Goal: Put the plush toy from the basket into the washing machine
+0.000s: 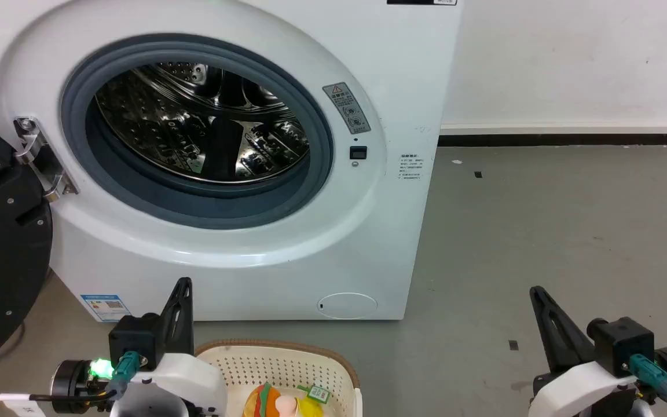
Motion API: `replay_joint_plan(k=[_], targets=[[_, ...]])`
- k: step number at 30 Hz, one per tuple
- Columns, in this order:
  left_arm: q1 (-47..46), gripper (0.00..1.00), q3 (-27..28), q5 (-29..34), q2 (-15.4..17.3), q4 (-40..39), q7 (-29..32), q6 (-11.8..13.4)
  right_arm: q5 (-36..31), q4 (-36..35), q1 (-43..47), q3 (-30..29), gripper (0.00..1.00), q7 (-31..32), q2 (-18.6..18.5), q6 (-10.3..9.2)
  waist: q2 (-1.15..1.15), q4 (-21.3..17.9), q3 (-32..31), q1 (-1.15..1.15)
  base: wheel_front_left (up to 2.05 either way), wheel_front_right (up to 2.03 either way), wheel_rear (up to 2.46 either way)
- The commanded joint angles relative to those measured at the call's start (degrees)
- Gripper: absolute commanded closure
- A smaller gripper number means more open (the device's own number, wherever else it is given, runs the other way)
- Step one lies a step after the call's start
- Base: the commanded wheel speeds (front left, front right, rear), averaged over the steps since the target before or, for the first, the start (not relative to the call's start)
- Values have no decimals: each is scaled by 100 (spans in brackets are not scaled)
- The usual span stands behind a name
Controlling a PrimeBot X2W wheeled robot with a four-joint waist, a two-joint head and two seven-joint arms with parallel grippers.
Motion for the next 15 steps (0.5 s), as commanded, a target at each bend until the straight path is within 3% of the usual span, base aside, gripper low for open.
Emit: replay_joint_plan(k=[1,13,14,15], targets=[[83,100,2,50,0,-25,1,-32,-44,15,-79,-3,100,8,-1,3,0,0,0,0,0,0,0],[83,100,2,50,0,-25,1,-32,-44,15,-79,-3,100,8,-1,3,0,0,0,0,0,0,0],[0,0,0,0,0,0,-1,0,1,0,0,0,0,-1,0,0,0,0,0,0,0,0,0],[0,0,-6,-7,0,3,-4,3,7,-1,2,-2,0,-3,0,0,0,0,0,0,0,0,0]])
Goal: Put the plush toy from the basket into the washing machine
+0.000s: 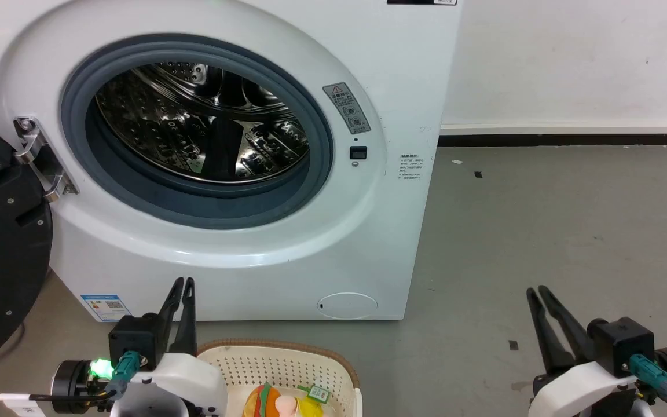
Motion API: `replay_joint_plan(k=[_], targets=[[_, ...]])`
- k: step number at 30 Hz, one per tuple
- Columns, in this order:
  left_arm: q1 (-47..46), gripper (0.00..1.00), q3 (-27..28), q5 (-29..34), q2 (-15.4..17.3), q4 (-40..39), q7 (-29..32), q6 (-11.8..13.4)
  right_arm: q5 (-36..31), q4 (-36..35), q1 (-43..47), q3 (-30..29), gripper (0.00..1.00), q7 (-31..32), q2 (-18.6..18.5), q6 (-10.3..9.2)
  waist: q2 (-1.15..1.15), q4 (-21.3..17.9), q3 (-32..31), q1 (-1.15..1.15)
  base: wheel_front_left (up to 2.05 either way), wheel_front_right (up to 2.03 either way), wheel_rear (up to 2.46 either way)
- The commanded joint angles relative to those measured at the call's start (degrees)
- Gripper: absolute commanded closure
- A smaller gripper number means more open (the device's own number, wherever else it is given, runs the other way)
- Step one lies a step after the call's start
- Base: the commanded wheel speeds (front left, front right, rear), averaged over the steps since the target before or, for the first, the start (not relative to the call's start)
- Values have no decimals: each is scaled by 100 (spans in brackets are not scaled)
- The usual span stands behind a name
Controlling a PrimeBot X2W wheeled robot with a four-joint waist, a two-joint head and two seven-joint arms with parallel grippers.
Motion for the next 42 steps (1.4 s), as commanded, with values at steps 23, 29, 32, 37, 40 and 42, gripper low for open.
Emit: replay_joint_plan(k=[23,29,32,37,40,42], targets=[[-2,0,-198,-201,0,196,-227,56,298,23,11,-64,0,-226,0,1,0,-37,77,0,0,0,0],[-40,0,-283,-276,0,363,-299,64,367,14,2,-57,0,-298,0,1,0,-64,155,0,0,0,0],[-73,0,-324,-318,0,487,-335,67,377,2,-7,-38,0,-334,0,1,0,-81,207,0,0,0,0],[-159,0,-396,-385,0,763,-393,64,421,-22,-28,-30,0,-393,0,1,0,-113,310,0,0,0,0],[-230,0,-435,-431,2,947,-414,52,470,-26,-40,-22,0,-429,0,1,0,-131,377,0,0,0,0],[-279,0,-472,-454,8,1085,-401,40,496,-18,-47,-3,0,-453,0,1,0,-144,421,0,0,0,0]])
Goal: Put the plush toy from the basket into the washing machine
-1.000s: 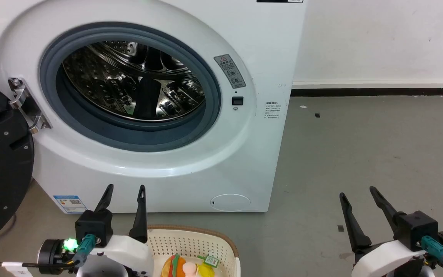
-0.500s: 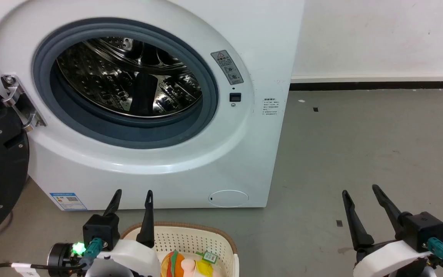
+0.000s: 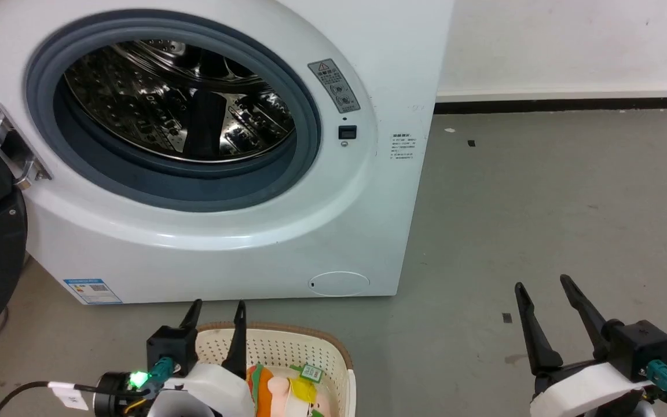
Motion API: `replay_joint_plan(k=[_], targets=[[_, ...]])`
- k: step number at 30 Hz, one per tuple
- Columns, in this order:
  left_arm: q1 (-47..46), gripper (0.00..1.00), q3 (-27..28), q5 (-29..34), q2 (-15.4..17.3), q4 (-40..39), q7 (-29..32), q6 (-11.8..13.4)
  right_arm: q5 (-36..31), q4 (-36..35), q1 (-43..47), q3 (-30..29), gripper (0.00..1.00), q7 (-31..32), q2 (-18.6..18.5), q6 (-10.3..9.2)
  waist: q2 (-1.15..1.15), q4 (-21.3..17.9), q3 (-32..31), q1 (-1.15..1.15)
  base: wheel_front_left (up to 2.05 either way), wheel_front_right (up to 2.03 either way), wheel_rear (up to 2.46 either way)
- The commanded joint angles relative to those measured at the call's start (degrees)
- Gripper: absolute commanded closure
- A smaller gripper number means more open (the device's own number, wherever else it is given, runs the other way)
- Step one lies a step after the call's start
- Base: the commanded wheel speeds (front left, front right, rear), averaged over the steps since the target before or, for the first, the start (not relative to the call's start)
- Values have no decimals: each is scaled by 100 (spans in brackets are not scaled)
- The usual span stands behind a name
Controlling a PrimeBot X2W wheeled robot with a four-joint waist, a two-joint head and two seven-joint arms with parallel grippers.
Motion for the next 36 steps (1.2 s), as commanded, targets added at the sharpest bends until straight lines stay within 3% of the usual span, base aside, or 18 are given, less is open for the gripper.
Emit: replay_joint_plan(k=[1,36], targets=[[-110,0,-42,-42,12,112,-25,-22,36,-6,-55,13,0,-57,0,2,0,-14,36,0,0,0,0],[-1349,0,-484,-608,289,2580,-358,-201,442,-200,-421,268,0,-474,-1,3,0,-444,1404,0,0,0,0]])
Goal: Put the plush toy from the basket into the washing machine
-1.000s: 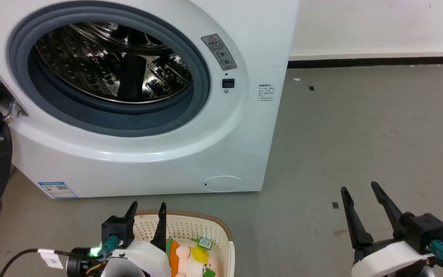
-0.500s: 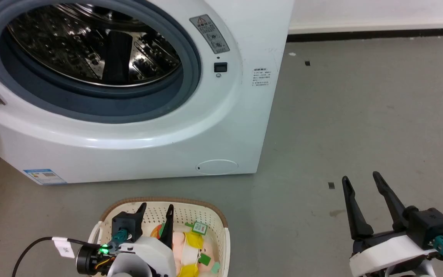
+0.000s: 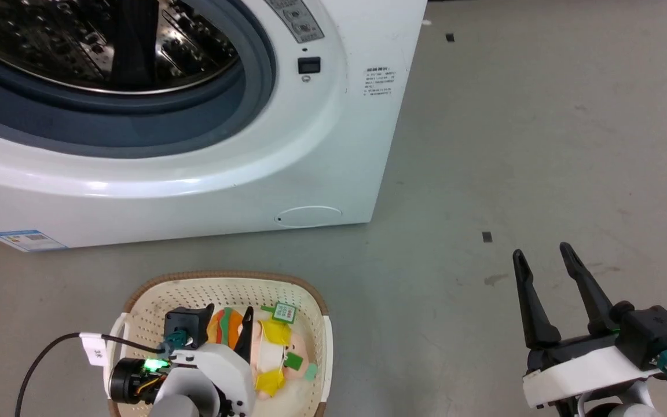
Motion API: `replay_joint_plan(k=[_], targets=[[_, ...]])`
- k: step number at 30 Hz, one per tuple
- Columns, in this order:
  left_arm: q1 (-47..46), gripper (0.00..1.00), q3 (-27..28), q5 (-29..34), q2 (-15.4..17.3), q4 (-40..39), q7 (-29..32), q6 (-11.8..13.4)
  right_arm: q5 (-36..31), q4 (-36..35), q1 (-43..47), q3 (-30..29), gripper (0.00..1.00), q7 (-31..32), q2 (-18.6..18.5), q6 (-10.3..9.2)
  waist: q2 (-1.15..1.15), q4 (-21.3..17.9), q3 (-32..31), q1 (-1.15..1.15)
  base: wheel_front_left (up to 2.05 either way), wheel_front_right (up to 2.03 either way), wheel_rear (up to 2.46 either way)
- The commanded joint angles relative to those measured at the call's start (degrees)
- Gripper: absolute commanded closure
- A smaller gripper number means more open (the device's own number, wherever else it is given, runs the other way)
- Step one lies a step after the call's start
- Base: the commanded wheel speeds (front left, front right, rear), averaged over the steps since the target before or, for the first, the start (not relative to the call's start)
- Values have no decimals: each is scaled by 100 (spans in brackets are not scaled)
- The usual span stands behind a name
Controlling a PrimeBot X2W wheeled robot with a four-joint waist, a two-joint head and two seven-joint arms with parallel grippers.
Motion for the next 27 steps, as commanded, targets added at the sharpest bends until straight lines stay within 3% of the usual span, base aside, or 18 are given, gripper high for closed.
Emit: replay_joint_plan(k=[1,27], targets=[[-147,0,-29,-65,74,192,-56,-44,61,-36,-145,43,0,-73,-1,3,0,-76,132,0,0,0,0],[-1406,0,-574,-319,810,2311,125,15,594,-291,-486,353,0,-383,-1,4,0,-643,1595,0,0,0,0]])
